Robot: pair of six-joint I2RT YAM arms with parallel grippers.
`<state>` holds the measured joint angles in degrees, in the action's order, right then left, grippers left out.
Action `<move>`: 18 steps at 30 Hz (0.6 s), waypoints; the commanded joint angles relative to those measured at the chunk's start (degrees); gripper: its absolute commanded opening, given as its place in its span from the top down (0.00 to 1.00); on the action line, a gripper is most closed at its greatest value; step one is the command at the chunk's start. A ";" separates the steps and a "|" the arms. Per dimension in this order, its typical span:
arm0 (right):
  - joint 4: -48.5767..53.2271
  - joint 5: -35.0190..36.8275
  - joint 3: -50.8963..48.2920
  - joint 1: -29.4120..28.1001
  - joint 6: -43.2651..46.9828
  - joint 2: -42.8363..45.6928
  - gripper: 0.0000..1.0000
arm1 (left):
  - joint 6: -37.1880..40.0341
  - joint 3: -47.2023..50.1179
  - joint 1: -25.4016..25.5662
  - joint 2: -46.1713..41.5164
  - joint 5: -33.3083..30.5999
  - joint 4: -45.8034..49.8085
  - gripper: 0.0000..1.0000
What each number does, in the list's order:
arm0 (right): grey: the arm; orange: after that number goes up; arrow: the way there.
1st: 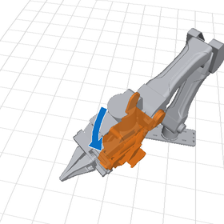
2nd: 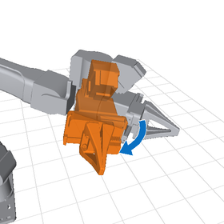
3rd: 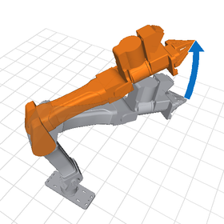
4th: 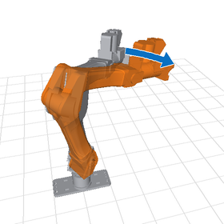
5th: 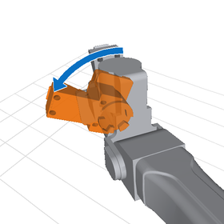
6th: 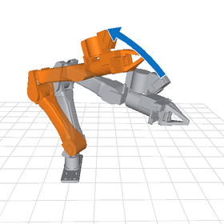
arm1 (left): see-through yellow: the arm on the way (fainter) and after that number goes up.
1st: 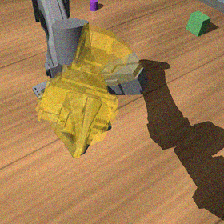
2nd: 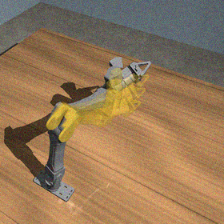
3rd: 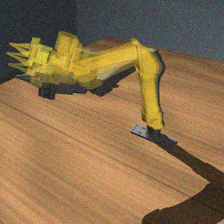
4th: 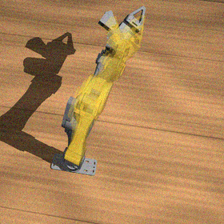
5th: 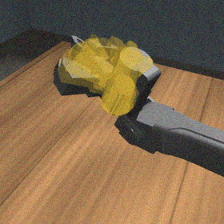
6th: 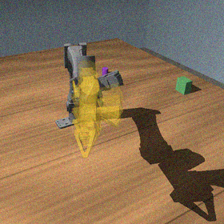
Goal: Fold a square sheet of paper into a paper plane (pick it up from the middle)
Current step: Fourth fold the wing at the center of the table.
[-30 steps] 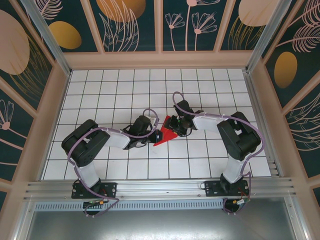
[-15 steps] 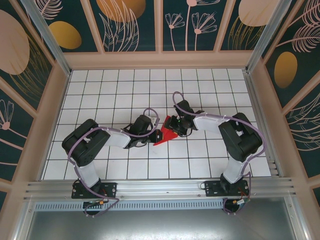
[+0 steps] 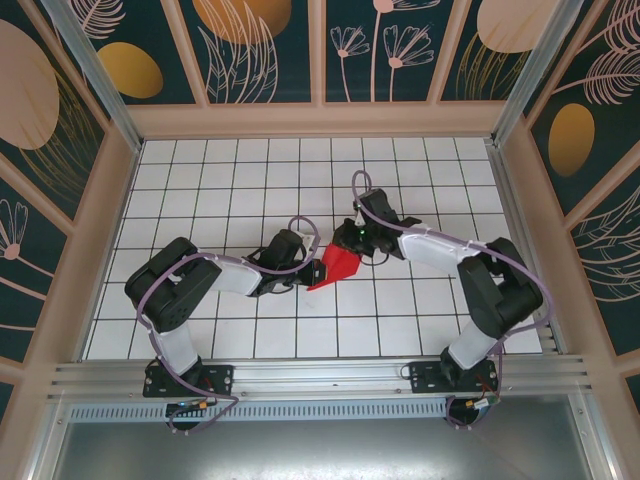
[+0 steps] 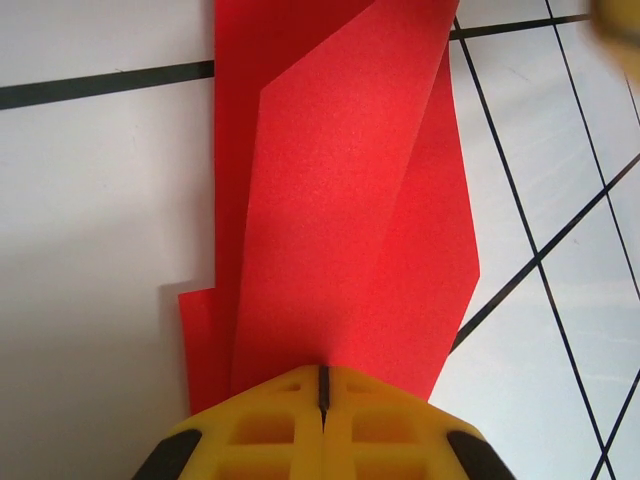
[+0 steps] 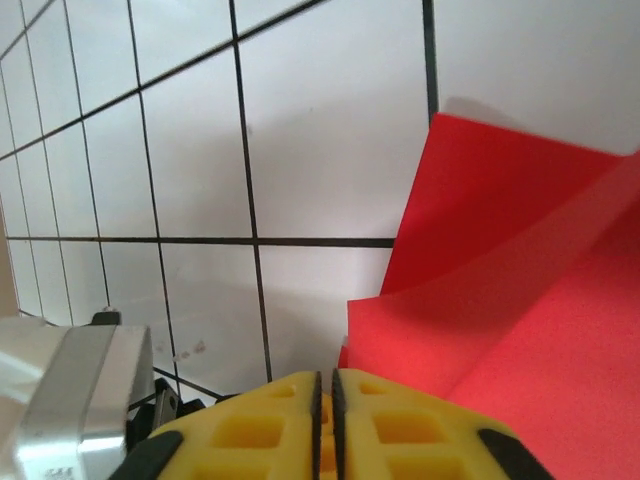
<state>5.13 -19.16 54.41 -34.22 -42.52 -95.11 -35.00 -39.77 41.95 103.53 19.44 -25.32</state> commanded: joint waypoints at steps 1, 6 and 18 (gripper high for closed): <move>-2.32 -3.01 2.51 -1.52 0.82 -4.04 0.90 | 1.36 1.01 0.15 3.79 -0.90 6.66 1.00; -2.99 -3.33 2.03 -1.91 0.51 -6.72 0.92 | 1.16 0.96 0.15 3.67 -1.01 6.88 1.00; -5.36 -3.25 -3.21 0.85 4.21 -6.95 0.93 | 0.85 2.05 0.11 3.30 -0.99 7.55 1.00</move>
<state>1.80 -21.47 52.27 -34.17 -41.01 -101.95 -34.79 -39.77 41.95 103.53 19.44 -25.32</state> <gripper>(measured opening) 0.069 0.067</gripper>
